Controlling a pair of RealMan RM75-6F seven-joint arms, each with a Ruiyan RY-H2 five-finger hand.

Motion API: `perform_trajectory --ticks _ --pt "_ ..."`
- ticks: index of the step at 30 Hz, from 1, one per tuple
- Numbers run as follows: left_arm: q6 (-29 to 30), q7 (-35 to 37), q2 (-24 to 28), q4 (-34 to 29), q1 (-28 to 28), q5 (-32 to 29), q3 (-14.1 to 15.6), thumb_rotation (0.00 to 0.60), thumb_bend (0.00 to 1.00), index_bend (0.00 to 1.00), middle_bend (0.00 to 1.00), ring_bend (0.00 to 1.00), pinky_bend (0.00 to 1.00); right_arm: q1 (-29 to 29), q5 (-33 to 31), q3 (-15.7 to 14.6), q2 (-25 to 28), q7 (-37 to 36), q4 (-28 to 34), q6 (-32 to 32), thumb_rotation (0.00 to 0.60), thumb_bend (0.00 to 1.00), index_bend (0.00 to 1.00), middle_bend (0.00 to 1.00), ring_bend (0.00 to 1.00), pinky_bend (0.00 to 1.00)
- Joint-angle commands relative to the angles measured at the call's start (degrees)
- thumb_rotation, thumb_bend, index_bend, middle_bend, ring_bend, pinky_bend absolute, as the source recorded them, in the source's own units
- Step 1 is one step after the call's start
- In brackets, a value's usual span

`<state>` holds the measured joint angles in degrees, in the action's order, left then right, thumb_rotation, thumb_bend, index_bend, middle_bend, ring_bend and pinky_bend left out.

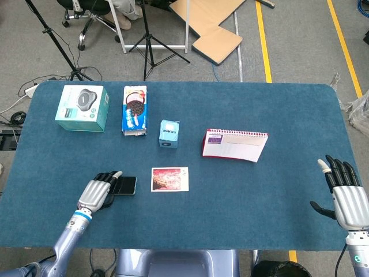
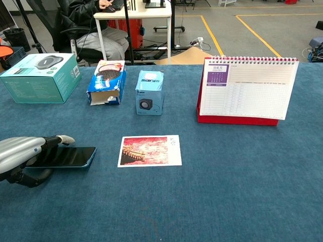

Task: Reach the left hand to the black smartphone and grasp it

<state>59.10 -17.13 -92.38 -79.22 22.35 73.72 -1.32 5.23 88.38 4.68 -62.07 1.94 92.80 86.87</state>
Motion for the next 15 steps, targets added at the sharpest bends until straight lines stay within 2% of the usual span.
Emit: perform_trajectory --ticks 1,6,8,11,15 --pt "0.18 -0.14 0.60 -0.78 -0.09 0.24 0.37 0.600 0.73 0.14 0.14 0.20 0.18 0.01 -0.02 -0.01 0.00 0.00 0.00 -0.03 0.600 0.00 0.07 0.00 0.00 0.00" --pt "0.62 -0.29 3.03 -4.31 -0.44 0.89 1.31 0.600 0.79 0.17 0.17 0.22 0.20 0.04 -0.08 -0.04 0.00 0.00 -0.01 -0.13 0.600 0.00 0.07 0.00 0.00 0.00" --pt "-1.02 -0.35 6.03 -9.12 -0.29 -0.13 2.05 0.600 0.82 0.17 0.17 0.22 0.21 0.09 -0.09 -0.09 -0.02 -0.02 0.01 -0.28 0.600 0.00 0.07 0.00 0.00 0.00" --pt "-3.33 0.60 9.00 -13.67 0.45 -1.65 2.04 0.600 0.87 0.17 0.16 0.22 0.21 0.13 -0.08 -0.13 -0.02 -0.01 0.05 -0.36 0.600 0.00 0.08 0.00 0.00 0.00" --pt "-5.40 2.27 11.53 -17.20 1.71 -3.00 1.28 0.600 0.87 0.17 0.16 0.22 0.21 0.17 -0.12 -0.15 -0.03 -0.03 0.06 -0.45 0.600 0.00 0.08 0.00 0.00 0.00"
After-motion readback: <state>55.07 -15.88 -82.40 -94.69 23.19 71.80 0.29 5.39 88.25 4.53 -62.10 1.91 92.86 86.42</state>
